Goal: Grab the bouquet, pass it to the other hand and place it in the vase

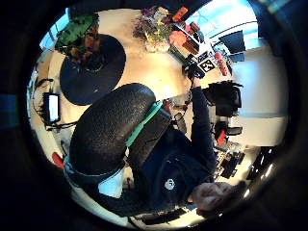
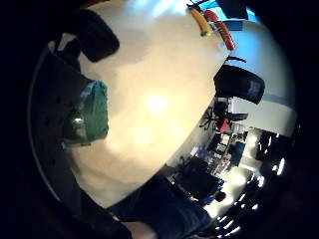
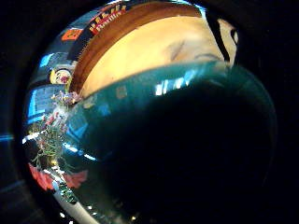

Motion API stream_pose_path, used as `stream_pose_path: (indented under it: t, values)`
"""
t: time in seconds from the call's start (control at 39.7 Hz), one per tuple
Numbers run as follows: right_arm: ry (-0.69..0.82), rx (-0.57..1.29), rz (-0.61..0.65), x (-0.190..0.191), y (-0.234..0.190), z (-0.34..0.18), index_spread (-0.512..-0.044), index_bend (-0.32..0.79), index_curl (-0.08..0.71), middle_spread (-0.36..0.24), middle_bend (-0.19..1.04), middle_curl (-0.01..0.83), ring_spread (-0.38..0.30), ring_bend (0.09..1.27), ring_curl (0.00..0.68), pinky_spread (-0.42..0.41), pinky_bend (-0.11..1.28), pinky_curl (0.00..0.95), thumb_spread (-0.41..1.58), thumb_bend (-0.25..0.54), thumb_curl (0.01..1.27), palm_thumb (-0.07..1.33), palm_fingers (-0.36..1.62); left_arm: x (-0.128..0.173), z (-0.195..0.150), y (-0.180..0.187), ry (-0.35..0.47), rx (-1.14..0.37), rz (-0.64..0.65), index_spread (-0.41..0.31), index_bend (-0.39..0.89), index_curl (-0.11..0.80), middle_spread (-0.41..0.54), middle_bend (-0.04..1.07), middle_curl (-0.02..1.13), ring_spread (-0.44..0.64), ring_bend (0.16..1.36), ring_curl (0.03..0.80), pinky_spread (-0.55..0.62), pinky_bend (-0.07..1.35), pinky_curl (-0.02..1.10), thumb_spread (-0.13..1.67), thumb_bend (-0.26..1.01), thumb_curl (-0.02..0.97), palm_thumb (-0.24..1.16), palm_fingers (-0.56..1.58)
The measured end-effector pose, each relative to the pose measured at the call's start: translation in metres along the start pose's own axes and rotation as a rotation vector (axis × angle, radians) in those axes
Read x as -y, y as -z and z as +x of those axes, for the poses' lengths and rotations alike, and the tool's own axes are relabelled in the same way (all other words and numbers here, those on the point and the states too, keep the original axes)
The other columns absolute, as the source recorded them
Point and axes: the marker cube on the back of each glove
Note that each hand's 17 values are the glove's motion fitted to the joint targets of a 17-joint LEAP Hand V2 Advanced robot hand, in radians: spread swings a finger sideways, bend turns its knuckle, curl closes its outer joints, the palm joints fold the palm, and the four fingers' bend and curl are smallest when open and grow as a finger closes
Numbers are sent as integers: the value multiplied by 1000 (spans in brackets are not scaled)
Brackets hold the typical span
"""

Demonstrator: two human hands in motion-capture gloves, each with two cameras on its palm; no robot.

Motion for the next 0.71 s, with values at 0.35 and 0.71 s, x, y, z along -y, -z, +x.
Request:
stream_pose_path:
  t: [0.35, 0.71]
  values:
    - [211, 589, 144, 15, 17, -17, -258, 330, 452, -230, 548, 576, -250, 580, 470, -230, 286, 379, 1031, -39, 321, 851, 1315, 11, 1, -5, 1, -88, -42, 11, 156, 330, 220, 182, 308, 339, 511, 261, 371, 399, 323, 1089, -21, 267, 51, 148]
    - [560, 1006, 483, 2, 92, -47, -240, 425, 546, -197, 628, 630, -221, 652, 518, -246, 387, 446, 1016, -22, 300, 792, 1322, 46, 26, -5, -75, -595, -85, 22, 141, 327, 242, 168, 302, 330, 532, 273, 371, 419, 337, 1070, -16, 279, 84, 129]
